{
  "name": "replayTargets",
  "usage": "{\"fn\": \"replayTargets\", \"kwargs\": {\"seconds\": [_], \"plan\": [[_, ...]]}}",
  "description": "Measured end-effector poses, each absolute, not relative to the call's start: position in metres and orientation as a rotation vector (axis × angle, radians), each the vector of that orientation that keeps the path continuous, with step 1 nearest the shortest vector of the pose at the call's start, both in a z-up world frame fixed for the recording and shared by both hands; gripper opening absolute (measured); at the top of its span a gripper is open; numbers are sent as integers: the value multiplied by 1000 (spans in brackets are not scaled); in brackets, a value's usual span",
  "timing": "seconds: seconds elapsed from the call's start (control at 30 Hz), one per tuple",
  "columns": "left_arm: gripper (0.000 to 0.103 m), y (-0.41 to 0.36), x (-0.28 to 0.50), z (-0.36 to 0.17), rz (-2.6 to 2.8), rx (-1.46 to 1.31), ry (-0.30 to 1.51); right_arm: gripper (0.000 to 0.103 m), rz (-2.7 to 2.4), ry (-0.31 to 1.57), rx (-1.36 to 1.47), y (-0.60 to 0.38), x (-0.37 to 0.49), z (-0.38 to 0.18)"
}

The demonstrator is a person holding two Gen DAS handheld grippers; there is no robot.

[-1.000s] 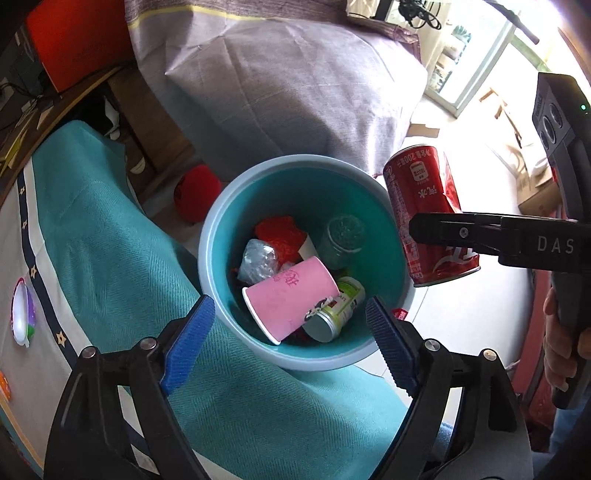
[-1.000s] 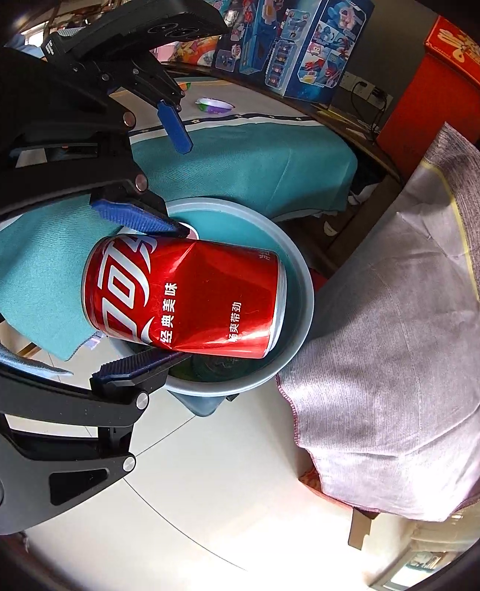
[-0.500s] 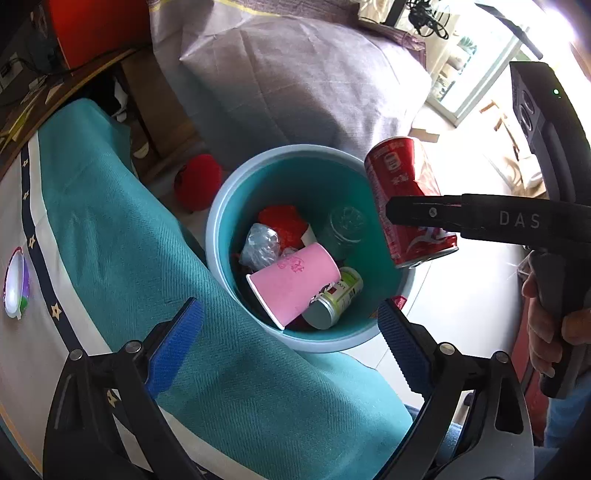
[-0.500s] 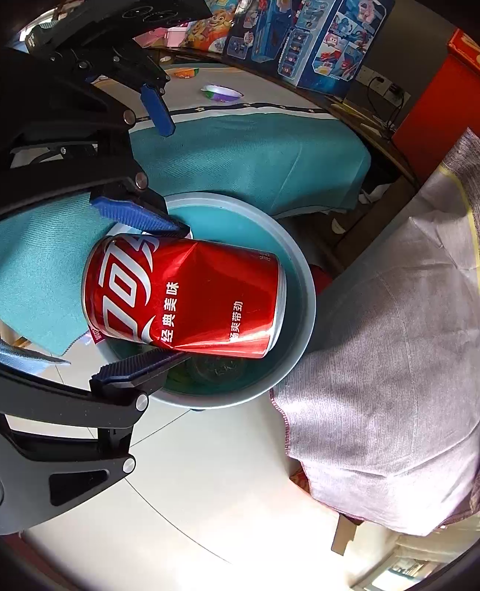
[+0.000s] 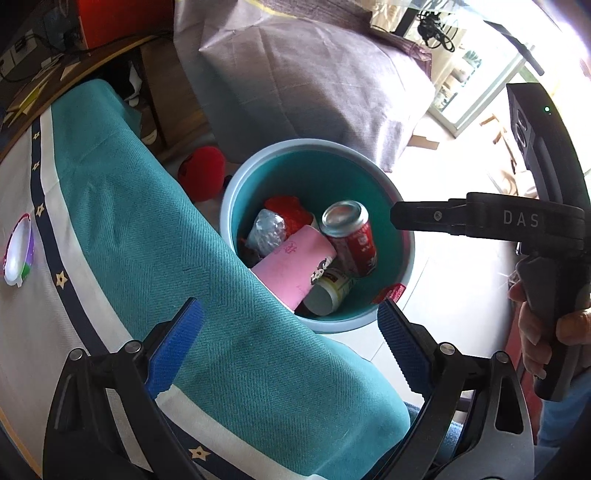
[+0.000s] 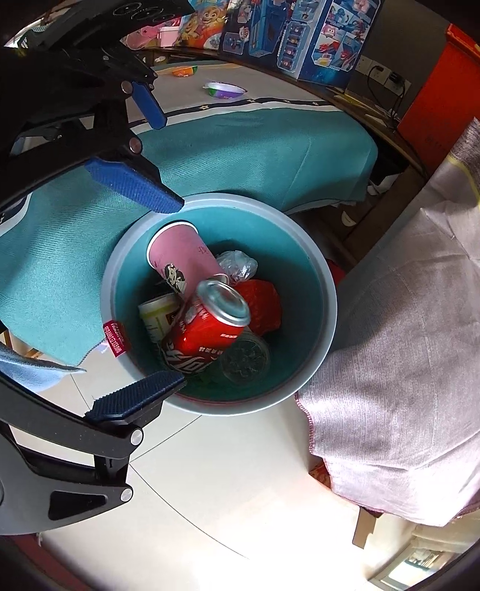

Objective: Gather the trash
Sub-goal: 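Carry the cup and can over the teal bin and open both grippers, then return both tools to the table toward the white bowl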

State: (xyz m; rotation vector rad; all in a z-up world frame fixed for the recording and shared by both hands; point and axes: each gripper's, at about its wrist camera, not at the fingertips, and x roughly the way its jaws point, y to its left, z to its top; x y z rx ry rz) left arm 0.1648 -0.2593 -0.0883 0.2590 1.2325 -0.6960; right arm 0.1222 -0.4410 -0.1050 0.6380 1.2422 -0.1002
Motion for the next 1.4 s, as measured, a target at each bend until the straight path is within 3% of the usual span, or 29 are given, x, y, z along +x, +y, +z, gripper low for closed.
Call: {"fn": "replayTargets", "kwargs": {"seconds": [0.8,1.4], "plan": [[96,-156,154,-66,-637,91,1186,84,-52,1293,466,-340,128,-69],[96,19,193,-74,-350,-125,1156,84,134,1340,230,-183,211,-55]]}}
